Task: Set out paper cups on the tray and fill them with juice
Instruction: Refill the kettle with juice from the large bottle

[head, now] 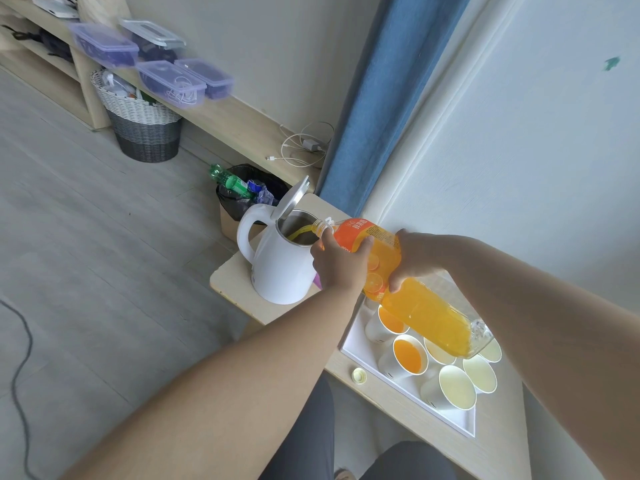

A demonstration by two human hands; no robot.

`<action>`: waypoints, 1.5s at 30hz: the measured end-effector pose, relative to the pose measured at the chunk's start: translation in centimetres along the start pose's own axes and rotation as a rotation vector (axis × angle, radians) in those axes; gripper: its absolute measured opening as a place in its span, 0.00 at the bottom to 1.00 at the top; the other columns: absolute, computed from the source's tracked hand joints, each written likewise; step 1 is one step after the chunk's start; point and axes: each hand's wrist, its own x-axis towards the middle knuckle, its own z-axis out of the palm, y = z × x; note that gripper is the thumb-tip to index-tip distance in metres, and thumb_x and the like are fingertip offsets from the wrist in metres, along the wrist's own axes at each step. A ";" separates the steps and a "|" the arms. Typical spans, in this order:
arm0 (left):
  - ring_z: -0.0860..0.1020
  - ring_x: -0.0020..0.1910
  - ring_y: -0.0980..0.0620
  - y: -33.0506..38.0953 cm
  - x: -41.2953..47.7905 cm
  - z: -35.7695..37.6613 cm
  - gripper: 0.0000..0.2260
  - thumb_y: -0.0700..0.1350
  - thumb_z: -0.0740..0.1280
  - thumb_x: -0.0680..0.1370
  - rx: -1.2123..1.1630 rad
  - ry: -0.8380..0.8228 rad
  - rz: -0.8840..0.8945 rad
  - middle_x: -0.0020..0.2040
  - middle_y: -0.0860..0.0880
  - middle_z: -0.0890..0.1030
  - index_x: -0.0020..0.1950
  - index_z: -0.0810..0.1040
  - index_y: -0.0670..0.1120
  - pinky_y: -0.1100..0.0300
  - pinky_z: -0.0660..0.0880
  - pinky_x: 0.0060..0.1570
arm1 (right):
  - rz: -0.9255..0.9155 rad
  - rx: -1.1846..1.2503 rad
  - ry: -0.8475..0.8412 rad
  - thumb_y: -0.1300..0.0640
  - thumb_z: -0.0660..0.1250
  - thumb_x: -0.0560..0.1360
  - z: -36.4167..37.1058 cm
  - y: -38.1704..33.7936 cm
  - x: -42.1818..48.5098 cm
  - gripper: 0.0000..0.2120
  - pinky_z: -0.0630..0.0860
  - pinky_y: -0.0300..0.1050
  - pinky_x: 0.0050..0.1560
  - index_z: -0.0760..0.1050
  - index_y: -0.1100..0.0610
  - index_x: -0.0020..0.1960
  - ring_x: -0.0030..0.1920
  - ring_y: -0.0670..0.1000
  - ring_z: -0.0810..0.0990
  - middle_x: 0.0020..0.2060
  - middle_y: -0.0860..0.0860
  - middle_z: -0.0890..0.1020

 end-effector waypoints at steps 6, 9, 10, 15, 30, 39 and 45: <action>0.67 0.68 0.42 0.1 -0.2 -0.1 0.35 0.60 0.66 0.75 0.017 0.004 0.009 0.73 0.44 0.61 0.76 0.55 0.50 0.48 0.73 0.61 | -0.014 0.018 0.003 0.44 0.79 0.61 0.1 0.0 0.0 0.45 0.78 0.49 0.57 0.60 0.55 0.69 0.56 0.55 0.76 0.56 0.52 0.74; 0.67 0.69 0.42 0.2 -0.2 -0.2 0.36 0.59 0.67 0.75 0.016 0.004 0.011 0.73 0.44 0.61 0.76 0.55 0.50 0.48 0.72 0.61 | -0.014 0.025 0.009 0.44 0.80 0.59 0.2 0.0 -0.1 0.46 0.78 0.49 0.57 0.60 0.54 0.69 0.55 0.54 0.76 0.56 0.52 0.75; 0.67 0.69 0.42 0.2 -0.2 -0.3 0.35 0.59 0.67 0.75 0.015 0.005 0.012 0.73 0.43 0.61 0.76 0.55 0.49 0.48 0.72 0.62 | -0.013 0.029 0.011 0.43 0.80 0.58 0.2 0.0 0.0 0.46 0.79 0.49 0.56 0.61 0.54 0.69 0.55 0.54 0.77 0.55 0.51 0.75; 0.65 0.70 0.42 0.2 -0.2 -0.8 0.36 0.57 0.68 0.75 0.019 0.020 0.040 0.73 0.43 0.60 0.77 0.56 0.49 0.48 0.69 0.63 | -0.013 0.081 0.029 0.44 0.79 0.60 0.5 -0.4 -0.4 0.45 0.79 0.46 0.52 0.61 0.55 0.68 0.53 0.53 0.77 0.52 0.51 0.76; 0.58 0.74 0.49 1.2 -0.5 -5.0 0.45 0.52 0.76 0.68 0.023 0.093 0.447 0.76 0.47 0.57 0.77 0.53 0.49 0.58 0.63 0.65 | -0.144 0.689 0.236 0.45 0.81 0.51 3.3 0.0 -1.6 0.50 0.77 0.51 0.56 0.62 0.54 0.68 0.56 0.52 0.77 0.55 0.49 0.76; 0.79 0.55 0.55 0.1 -0.3 -7.0 0.32 0.42 0.75 0.65 -0.152 -0.611 0.229 0.57 0.51 0.79 0.66 0.66 0.50 0.62 0.77 0.48 | -0.448 1.081 0.188 0.55 0.82 0.53 7.5 0.1 -3.0 0.47 0.77 0.56 0.59 0.64 0.46 0.67 0.60 0.52 0.79 0.59 0.50 0.79; 0.81 0.54 0.56 -0.6 -0.7 -7.7 0.37 0.44 0.78 0.60 -0.060 -0.578 0.282 0.57 0.50 0.80 0.67 0.67 0.49 0.63 0.78 0.46 | -0.509 1.211 0.069 0.57 0.82 0.57 10.2 -1.6 -2.5 0.47 0.77 0.53 0.61 0.63 0.56 0.71 0.61 0.52 0.78 0.62 0.54 0.78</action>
